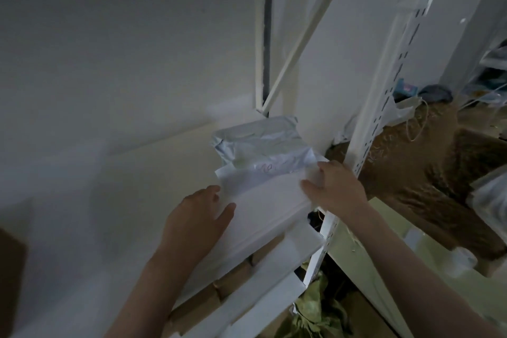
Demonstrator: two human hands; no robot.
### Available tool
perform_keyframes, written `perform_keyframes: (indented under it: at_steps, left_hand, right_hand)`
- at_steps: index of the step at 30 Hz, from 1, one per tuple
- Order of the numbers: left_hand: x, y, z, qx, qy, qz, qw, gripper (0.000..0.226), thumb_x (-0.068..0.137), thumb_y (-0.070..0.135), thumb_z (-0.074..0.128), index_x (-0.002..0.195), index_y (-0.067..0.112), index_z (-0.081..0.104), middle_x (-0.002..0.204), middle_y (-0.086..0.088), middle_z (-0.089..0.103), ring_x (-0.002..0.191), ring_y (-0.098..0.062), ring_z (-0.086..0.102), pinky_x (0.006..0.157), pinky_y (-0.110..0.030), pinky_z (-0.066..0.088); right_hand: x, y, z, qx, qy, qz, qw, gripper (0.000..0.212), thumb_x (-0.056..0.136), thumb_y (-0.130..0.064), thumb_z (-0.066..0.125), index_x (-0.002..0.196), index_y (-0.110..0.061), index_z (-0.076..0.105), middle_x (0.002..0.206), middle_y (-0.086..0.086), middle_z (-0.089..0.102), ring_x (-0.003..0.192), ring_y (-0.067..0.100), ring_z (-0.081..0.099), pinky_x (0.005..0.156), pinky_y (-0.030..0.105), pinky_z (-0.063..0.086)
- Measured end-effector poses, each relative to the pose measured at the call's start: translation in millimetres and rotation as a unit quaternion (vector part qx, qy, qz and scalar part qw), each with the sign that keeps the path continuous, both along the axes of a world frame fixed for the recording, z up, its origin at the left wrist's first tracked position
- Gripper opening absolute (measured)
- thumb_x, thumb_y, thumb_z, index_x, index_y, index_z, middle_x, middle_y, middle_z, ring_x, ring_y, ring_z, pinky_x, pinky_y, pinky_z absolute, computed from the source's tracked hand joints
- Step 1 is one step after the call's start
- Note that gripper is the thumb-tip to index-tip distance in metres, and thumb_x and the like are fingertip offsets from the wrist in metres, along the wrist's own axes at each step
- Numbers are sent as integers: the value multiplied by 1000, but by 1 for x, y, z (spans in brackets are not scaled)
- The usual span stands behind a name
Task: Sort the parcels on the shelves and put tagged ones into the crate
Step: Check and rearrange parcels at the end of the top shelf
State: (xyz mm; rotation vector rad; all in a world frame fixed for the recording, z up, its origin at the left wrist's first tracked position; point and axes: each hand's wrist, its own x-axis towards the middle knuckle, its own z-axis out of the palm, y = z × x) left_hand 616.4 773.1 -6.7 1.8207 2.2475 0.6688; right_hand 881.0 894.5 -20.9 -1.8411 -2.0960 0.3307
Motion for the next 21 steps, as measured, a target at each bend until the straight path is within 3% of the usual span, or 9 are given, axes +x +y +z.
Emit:
perform_keyframes:
  at_steps: [5, 9, 14, 18, 21]
  left_hand:
    - [2, 19, 9, 35, -12, 30, 999, 60, 90, 57, 56, 141, 27, 44, 125, 9, 62, 101, -16, 65, 86, -36, 53]
    - [17, 31, 13, 69, -19, 44, 996, 60, 90, 54, 58, 141, 27, 41, 128, 10, 60, 95, -11, 64, 76, -30, 50]
    - [38, 48, 17, 99, -32, 55, 993, 71, 87, 64, 54, 147, 37, 28, 132, 9, 60, 104, -17, 65, 78, -35, 54]
    - [53, 59, 19, 80, 51, 69, 993, 69, 84, 71, 52, 143, 38, 38, 134, 10, 56, 109, -19, 62, 77, -33, 48]
    - [60, 63, 17, 55, 70, 77, 993, 64, 83, 72, 54, 136, 38, 48, 131, 13, 55, 110, -16, 60, 77, -32, 48]
  right_hand:
    - [-3, 29, 4, -4, -16, 8, 1000, 58, 84, -59, 60, 124, -18, 57, 118, 4, 54, 114, 27, 51, 88, 39, 48]
    - [0, 45, 5, -23, -14, 43, 999, 65, 84, -61, 62, 134, -20, 54, 119, 3, 54, 116, 26, 50, 89, 37, 46]
    - [7, 65, 11, -68, 33, 90, 993, 81, 79, -60, 73, 144, -18, 48, 124, 2, 56, 116, 23, 53, 95, 38, 48]
    - [9, 82, 11, -99, 42, 88, 990, 97, 72, -64, 77, 148, -16, 40, 131, 2, 54, 121, 24, 54, 99, 42, 47]
    - [7, 89, 10, -100, 55, 85, 990, 87, 74, -61, 77, 142, -18, 44, 125, 1, 57, 116, 24, 57, 95, 41, 48]
